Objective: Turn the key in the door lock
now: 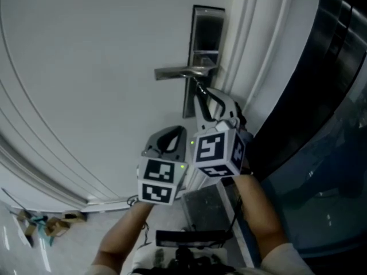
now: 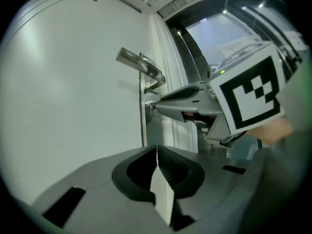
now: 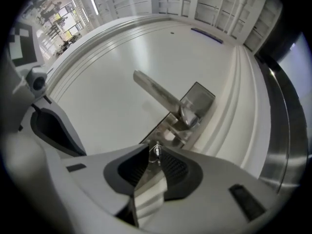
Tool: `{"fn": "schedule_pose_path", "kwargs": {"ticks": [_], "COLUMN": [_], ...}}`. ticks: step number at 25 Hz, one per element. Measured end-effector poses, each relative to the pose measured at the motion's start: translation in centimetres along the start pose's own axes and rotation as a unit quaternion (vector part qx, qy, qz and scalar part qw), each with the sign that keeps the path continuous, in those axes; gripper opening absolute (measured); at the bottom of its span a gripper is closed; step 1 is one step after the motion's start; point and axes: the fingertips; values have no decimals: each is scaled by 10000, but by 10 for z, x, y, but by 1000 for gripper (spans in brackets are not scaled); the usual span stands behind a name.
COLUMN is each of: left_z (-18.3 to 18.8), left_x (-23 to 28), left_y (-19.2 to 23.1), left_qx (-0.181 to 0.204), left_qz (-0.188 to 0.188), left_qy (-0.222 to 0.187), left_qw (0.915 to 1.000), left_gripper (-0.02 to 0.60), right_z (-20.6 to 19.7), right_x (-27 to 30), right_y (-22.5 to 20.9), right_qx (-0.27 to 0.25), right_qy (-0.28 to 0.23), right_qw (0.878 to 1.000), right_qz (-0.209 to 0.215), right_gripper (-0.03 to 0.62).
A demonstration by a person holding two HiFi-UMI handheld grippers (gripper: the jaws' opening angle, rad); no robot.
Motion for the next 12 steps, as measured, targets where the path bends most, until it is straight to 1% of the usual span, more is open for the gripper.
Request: {"fn": "schedule_pose_path", "kwargs": {"ticks": [2,5,8,9,10,12], "left_z": [2,4,10,12,14,15], "left_x": [3,7,10,11,12,12], "left_y": [0,3,6,7,8,12], "left_qx": [-27,-74,-98,-94,-88,-83], "left_qz": [68,168,265,279,285,278], "left_qy": [3,7,-38,-59,-76,-95], "left_qw": [10000,9998,9996,9995,9995,9995], "left_gripper": [26,26,26,26,26,26], "right_z": [-1,2,5,4,4,5], "right_x": [7,11,12,13,15,15], "right_y": [0,0,-1,-2,-3,-5], "right_qx": [-84,-51,-48,-12,63,361], "right_qy": [23,-117,-186,-185,-187,-209], "right_qw": [9999,9997,9995,9995,9994,9983], "right_qz": [65,192,256,258,277,405], "right_gripper": [86,83,53,34,28,21]}}
Point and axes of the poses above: the fingertips, and each gripper's own axes: x forward along the fingers, y to its left, z out of its top, and after that the axes turned 14 degrees about y, right-handed
